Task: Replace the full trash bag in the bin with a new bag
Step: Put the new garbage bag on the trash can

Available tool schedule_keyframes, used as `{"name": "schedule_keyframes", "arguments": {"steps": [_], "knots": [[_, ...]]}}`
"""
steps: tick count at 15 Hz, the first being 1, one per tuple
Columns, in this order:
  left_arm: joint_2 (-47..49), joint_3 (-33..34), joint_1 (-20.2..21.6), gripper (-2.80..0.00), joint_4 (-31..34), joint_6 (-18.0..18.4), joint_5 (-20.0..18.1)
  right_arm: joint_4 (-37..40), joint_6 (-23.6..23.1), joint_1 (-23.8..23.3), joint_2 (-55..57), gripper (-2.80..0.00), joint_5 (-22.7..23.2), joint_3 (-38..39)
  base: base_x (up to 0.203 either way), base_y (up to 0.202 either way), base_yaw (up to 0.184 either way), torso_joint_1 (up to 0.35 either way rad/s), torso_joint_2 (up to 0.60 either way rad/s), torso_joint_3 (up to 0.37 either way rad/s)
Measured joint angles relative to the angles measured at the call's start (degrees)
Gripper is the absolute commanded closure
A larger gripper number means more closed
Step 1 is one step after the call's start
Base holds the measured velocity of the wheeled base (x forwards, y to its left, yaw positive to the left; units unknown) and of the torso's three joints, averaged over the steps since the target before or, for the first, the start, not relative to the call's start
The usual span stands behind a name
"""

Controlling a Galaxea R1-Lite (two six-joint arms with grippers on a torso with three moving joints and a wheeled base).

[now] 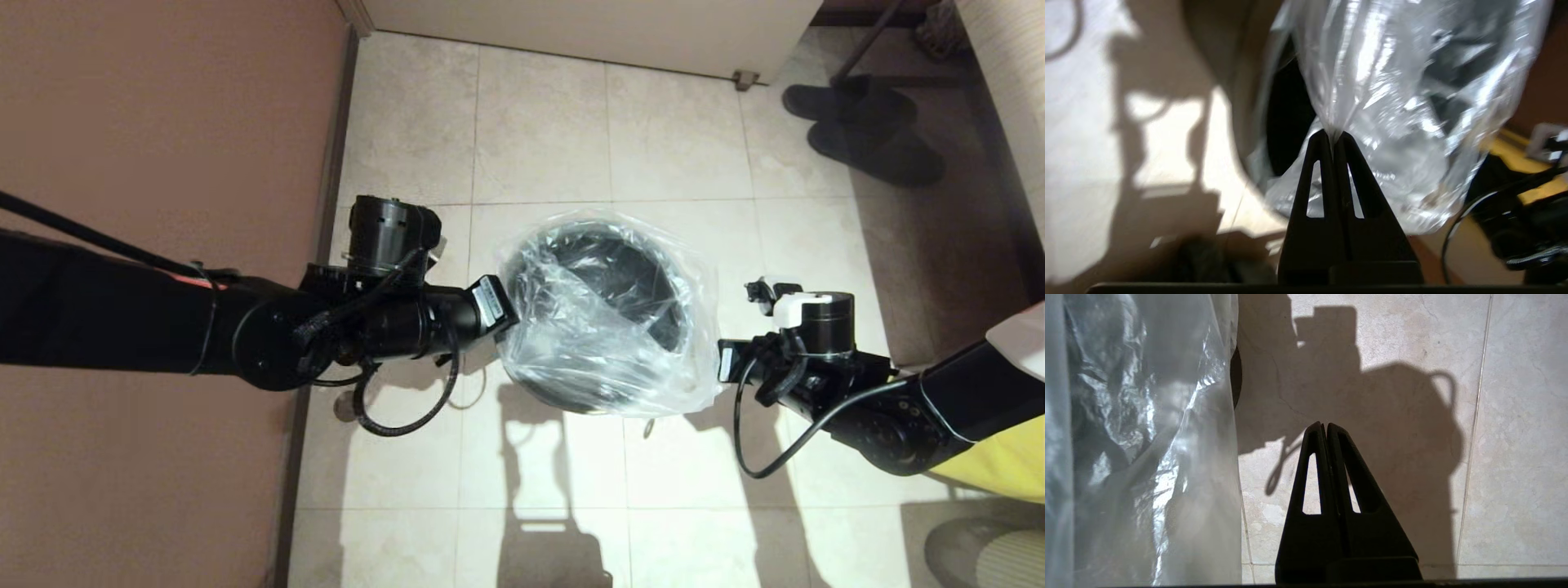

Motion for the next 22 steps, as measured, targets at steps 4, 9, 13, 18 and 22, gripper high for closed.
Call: {"name": "schedule_keyframes", "arguments": {"steps": [4, 9, 13, 18, 22], "knots": [[-2.3, 1.2, 1.4, 0.0, 6.1, 0.0, 0.1, 0.2, 1.7, 0.1, -1.4, 0.0, 0.1, 0.4, 0.0, 0.0, 0.0, 0.0, 0.0, 0.0], [-1.5, 5.2, 3.1, 0.0, 5.7, 0.0, -0.5, 0.4, 1.7, 0.3, -2.6, 0.0, 0.1, 2.3, 0.0, 0.0, 0.0, 0.0, 0.0, 0.0], [-0.4, 7.6, 4.2, 0.0, 5.6, 0.1, -1.0, 0.3, 1.7, 0.9, -2.8, 0.0, 0.1, 4.3, 0.0, 0.0, 0.0, 0.0, 0.0, 0.0], [3.1, 8.2, 6.2, 0.0, 0.4, 0.4, -2.1, -0.1, 1.9, 1.5, -0.8, 0.0, 0.3, 5.2, 0.0, 0.0, 0.0, 0.0, 0.0, 0.0], [6.6, 7.7, 7.7, 0.0, -4.0, 1.6, -2.1, -6.4, 1.9, 0.9, 3.2, 0.0, 1.7, 4.6, 0.0, 0.0, 0.0, 0.0, 0.0, 0.0]]}}
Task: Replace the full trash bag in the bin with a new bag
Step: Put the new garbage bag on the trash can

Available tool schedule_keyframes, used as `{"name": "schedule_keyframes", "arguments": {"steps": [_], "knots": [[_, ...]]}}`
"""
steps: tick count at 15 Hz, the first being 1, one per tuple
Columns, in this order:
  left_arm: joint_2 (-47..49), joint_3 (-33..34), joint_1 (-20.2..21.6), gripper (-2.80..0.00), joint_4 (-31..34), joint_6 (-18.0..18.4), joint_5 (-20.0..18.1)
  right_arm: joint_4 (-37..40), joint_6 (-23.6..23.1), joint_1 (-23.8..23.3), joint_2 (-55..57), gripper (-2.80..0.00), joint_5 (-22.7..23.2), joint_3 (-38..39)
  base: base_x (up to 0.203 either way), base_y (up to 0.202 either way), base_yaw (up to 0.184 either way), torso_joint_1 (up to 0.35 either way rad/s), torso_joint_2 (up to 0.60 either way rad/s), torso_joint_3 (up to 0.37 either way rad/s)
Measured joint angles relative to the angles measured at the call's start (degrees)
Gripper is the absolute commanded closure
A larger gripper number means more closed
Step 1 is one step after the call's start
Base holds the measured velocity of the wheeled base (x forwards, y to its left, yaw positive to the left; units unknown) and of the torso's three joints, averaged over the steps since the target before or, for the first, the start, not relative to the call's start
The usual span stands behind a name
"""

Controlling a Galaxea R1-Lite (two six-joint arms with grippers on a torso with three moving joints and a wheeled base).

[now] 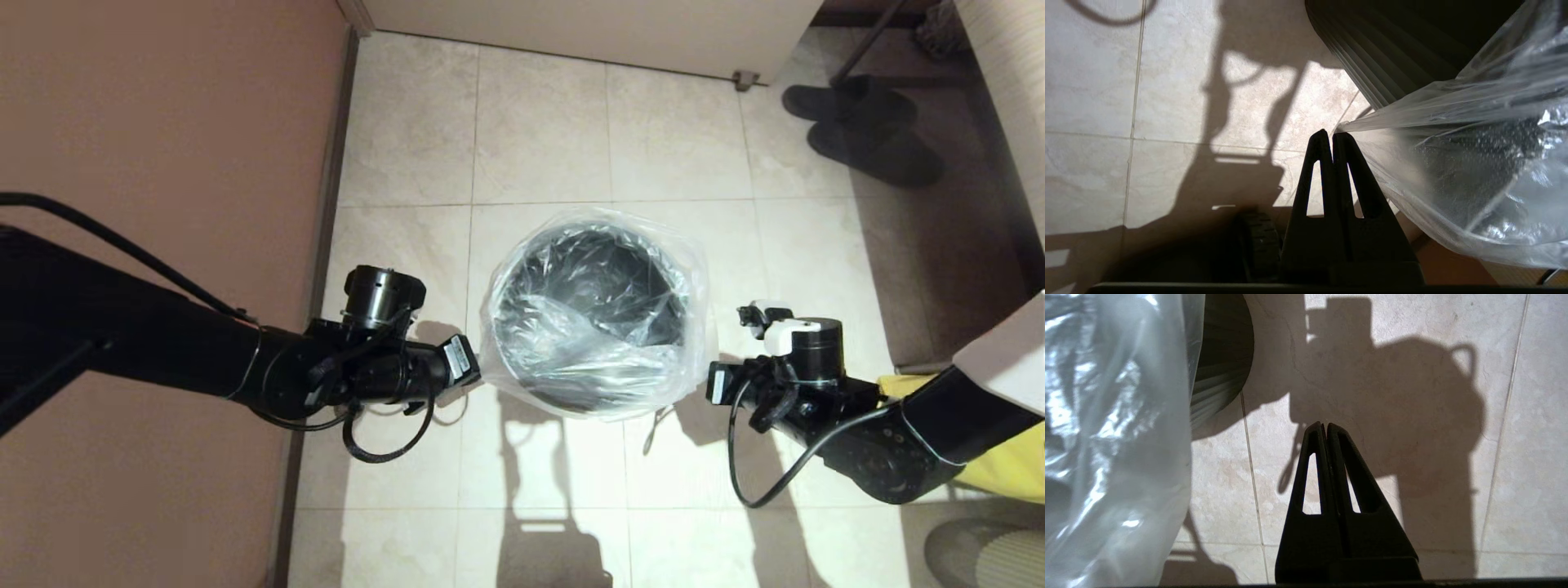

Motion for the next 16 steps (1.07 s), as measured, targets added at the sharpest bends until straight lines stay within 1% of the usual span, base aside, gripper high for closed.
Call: {"name": "schedule_keyframes", "arguments": {"steps": [2, 5, 10, 12, 14, 15, 16], "knots": [[1.9, -0.9, 0.5, 0.0, -0.9, 0.4, 0.0, -2.6, 0.0, -0.5, 2.3, 0.0, 0.1, -0.8, 0.0, 0.0, 0.0, 0.0, 0.0, 0.0], [4.7, -2.9, 1.0, 0.0, -0.8, 0.8, 0.1, -2.7, 0.0, -1.8, 5.2, 0.0, 0.2, -3.0, 0.0, 0.0, 0.0, 0.0, 0.0, 0.0], [5.7, -2.0, 0.3, 0.0, -0.4, 0.7, 0.2, -2.4, 0.0, -3.2, 6.2, 0.0, 0.1, -2.8, 0.0, 0.0, 0.0, 0.0, 0.0, 0.0], [3.0, 0.9, 0.3, 0.0, 0.0, 0.7, 0.1, -1.9, -0.1, -2.9, 4.9, 0.0, 0.1, -1.7, 0.0, 0.0, 0.0, 0.0, 0.0, 0.0], [-1.7, 4.7, 0.0, 0.0, 1.3, 0.7, -0.1, -1.9, -0.1, -2.4, 3.5, 0.0, 0.0, -0.1, 0.0, 0.0, 0.0, 0.0, 0.0, 0.0], [-4.5, 6.1, -0.2, 0.0, 3.2, 0.8, -0.1, -1.9, -0.1, -2.4, 2.5, 0.0, 0.0, 1.2, 0.0, 0.0, 0.0, 0.0, 0.0, 0.0], [-7.1, 7.1, -0.6, 0.0, 6.5, 0.8, -0.1, -1.9, -0.1, -2.5, 1.4, 0.0, -0.1, 2.5, 0.0, 0.0, 0.0, 0.0, 0.0, 0.0]]}}
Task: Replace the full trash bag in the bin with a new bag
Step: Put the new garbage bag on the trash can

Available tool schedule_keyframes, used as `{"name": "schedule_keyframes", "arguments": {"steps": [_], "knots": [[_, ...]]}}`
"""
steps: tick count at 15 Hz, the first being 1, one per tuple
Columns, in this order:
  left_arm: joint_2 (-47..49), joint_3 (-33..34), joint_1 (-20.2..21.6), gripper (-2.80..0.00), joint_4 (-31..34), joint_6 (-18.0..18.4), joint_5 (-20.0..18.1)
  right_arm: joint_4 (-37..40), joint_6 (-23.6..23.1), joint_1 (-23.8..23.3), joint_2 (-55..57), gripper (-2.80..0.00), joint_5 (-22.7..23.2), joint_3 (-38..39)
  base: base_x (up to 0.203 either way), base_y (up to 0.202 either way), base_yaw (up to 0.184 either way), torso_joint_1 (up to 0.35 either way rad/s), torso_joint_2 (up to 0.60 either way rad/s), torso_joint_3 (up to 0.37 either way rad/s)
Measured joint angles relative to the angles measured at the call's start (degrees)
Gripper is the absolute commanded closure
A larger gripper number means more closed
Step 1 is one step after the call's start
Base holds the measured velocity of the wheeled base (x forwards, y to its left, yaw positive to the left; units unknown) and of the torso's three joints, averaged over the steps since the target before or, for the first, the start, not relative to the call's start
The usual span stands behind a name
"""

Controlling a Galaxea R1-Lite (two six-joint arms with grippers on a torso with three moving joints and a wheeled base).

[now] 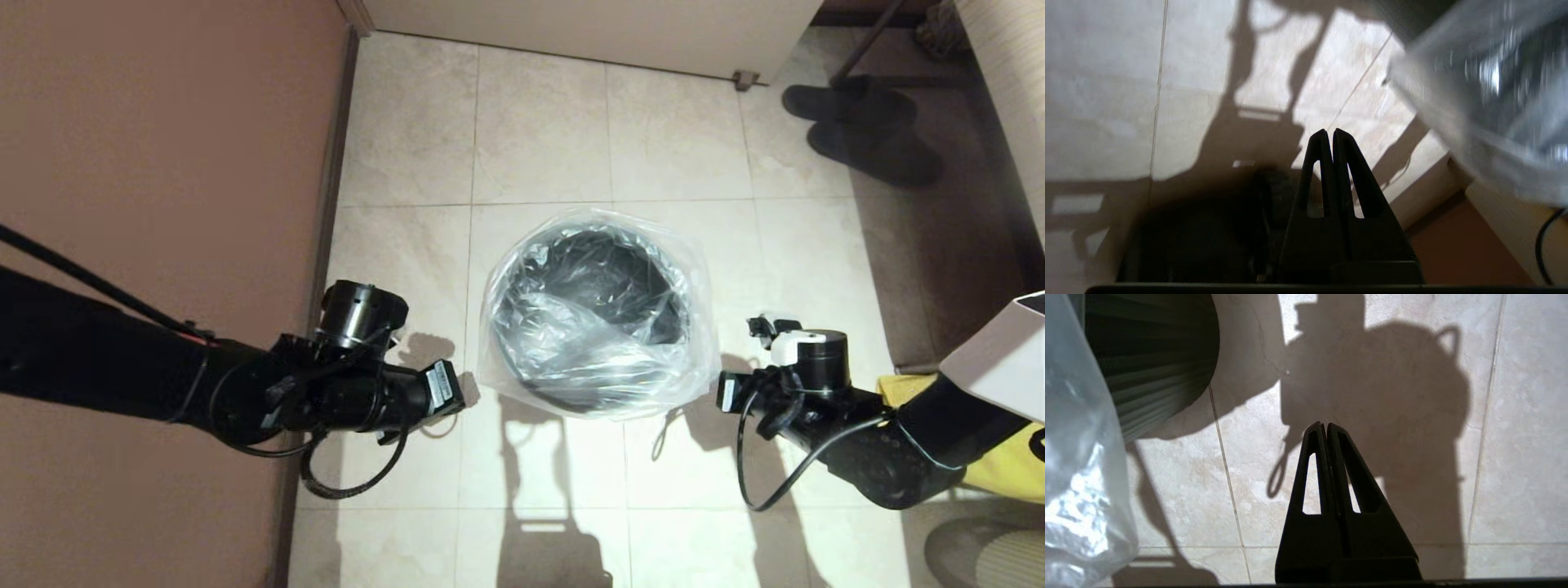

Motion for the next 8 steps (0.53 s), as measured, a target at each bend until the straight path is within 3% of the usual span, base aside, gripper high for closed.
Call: {"name": "schedule_keyframes", "arguments": {"steps": [3, 5, 8], "knots": [[-5.0, 1.4, -1.1, 0.0, 12.7, 0.0, 0.2, 0.9, -2.4, -1.5, -4.1, 0.0, -0.3, 5.6, 0.0, 0.0, 0.0, 0.0, 0.0, 0.0], [-7.5, 1.6, -1.3, 0.0, 15.6, 0.3, 0.6, 0.9, -6.1, -4.2, -6.6, 0.0, -0.4, 9.0, 0.0, 0.0, 0.0, 0.0, 0.0, 0.0], [-11.3, 1.4, -0.7, 0.0, 17.2, 6.9, 1.0, 1.2, -5.2, -9.0, -11.7, 0.0, 2.0, 11.4, 0.0, 0.0, 0.0, 0.0, 0.0, 0.0]]}}
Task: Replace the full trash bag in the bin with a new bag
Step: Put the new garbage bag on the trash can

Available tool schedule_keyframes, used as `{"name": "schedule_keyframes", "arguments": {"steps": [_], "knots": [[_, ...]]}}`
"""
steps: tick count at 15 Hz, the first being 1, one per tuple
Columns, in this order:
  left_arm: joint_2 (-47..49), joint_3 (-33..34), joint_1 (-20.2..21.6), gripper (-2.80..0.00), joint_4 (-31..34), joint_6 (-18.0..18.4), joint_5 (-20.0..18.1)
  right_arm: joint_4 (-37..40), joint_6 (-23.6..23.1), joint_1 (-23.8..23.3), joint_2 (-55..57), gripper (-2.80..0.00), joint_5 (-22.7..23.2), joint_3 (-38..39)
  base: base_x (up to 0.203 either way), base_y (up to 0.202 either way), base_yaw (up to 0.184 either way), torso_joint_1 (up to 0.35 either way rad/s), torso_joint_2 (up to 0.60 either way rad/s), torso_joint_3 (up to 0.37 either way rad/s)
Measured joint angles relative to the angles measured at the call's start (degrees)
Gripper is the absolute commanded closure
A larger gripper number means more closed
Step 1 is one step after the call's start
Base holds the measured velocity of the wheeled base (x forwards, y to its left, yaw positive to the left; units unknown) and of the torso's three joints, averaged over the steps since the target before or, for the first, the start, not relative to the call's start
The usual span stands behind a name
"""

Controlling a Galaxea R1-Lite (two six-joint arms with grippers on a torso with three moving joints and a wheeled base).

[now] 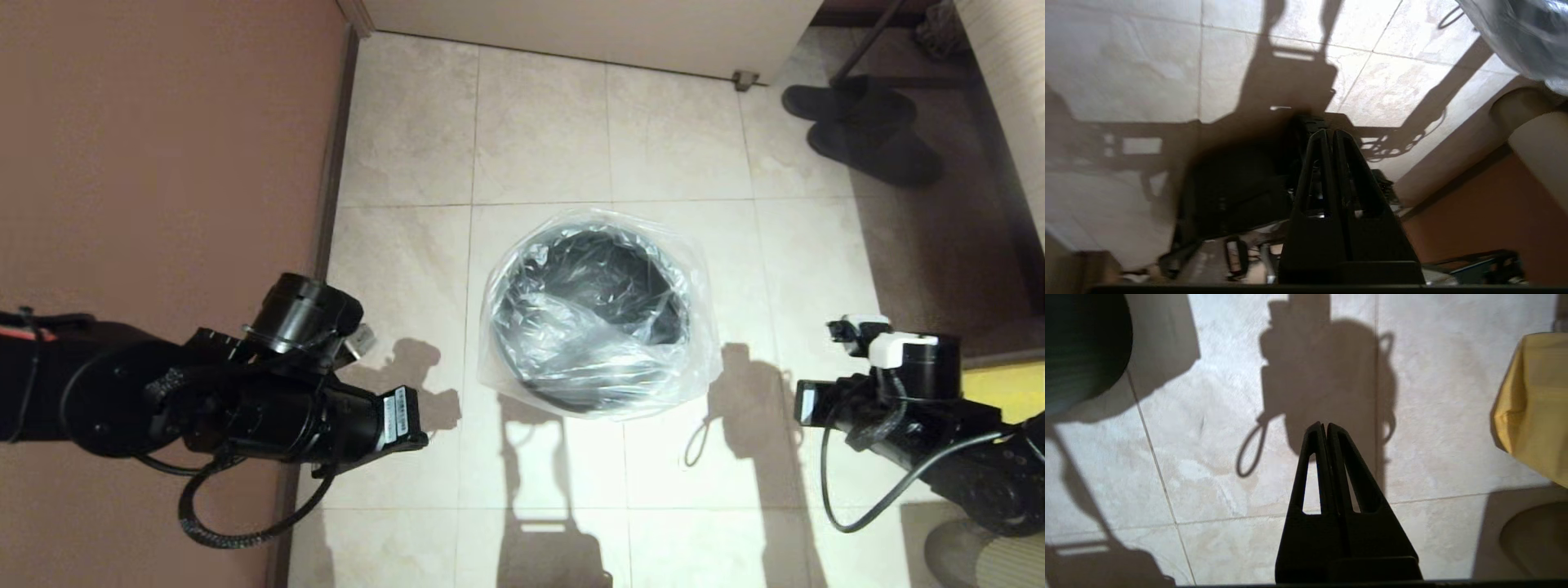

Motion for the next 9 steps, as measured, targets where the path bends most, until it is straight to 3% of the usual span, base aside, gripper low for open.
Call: {"name": "schedule_keyframes", "arguments": {"steps": [2, 5, 9], "knots": [[-1.4, 0.0, 0.9, 0.0, 2.6, 3.9, 1.0, 2.4, 2.4, -2.0, -4.6, 0.0, 3.1, 0.0, 0.0, 0.0, 0.0, 0.0, 0.0, 0.0], [-3.1, 0.5, 3.3, 0.0, 5.4, 7.7, 1.3, 12.7, 8.7, -3.9, -12.7, 0.0, 7.9, -3.3, 0.0, 0.0, 0.0, 0.0, 0.0, 0.0], [-4.4, -3.0, 4.9, 0.0, 5.6, 8.6, 1.3, 34.5, 16.4, -8.2, -20.0, 0.0, 21.9, -17.4, 0.0, 0.0, 0.0, 0.0, 0.0, 0.0]]}}
